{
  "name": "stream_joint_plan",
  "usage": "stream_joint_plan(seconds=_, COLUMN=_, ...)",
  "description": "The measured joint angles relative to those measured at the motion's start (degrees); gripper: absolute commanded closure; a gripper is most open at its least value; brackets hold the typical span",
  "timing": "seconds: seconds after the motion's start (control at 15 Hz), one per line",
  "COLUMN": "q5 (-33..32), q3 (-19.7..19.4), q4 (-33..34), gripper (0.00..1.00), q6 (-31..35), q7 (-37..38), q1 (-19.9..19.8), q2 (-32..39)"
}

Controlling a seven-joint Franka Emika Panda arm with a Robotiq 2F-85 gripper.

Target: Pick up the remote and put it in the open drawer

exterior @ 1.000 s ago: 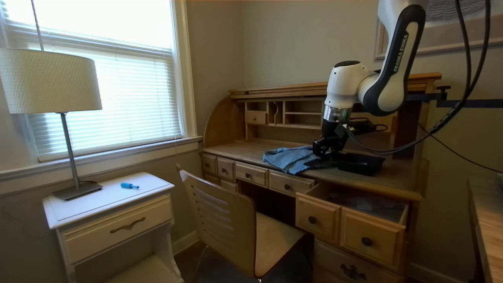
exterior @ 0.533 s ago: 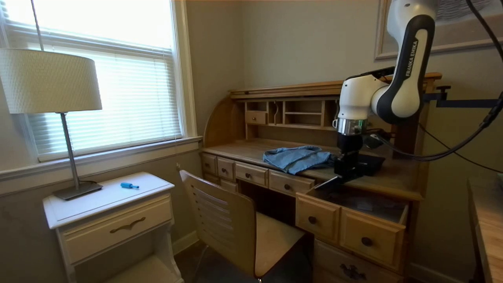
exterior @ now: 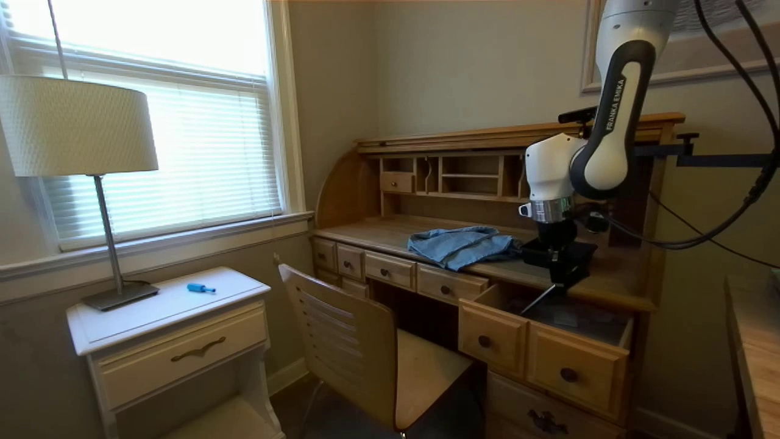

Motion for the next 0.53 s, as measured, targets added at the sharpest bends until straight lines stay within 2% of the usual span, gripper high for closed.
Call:
stream_joint_plan(seconds=0.27, q5=0.13, q3=-13.9, q4=2.51, gripper=0.71, q6=5.03, q7=2.21, q1=14.57, q2=0.55)
stream_joint_plan(seconds=0.4, q5=1.59, q3=-17.01, q4=2.82, gripper=0.71, q6=4.41, q7=2.67, q1=18.69, q2=1.08)
stream_joint_plan(seconds=0.53, q5=5.19, q3=-16.51, q4=2.82, gripper=0.71, q6=2.11, q7=1.32, q1=19.46, q2=1.57)
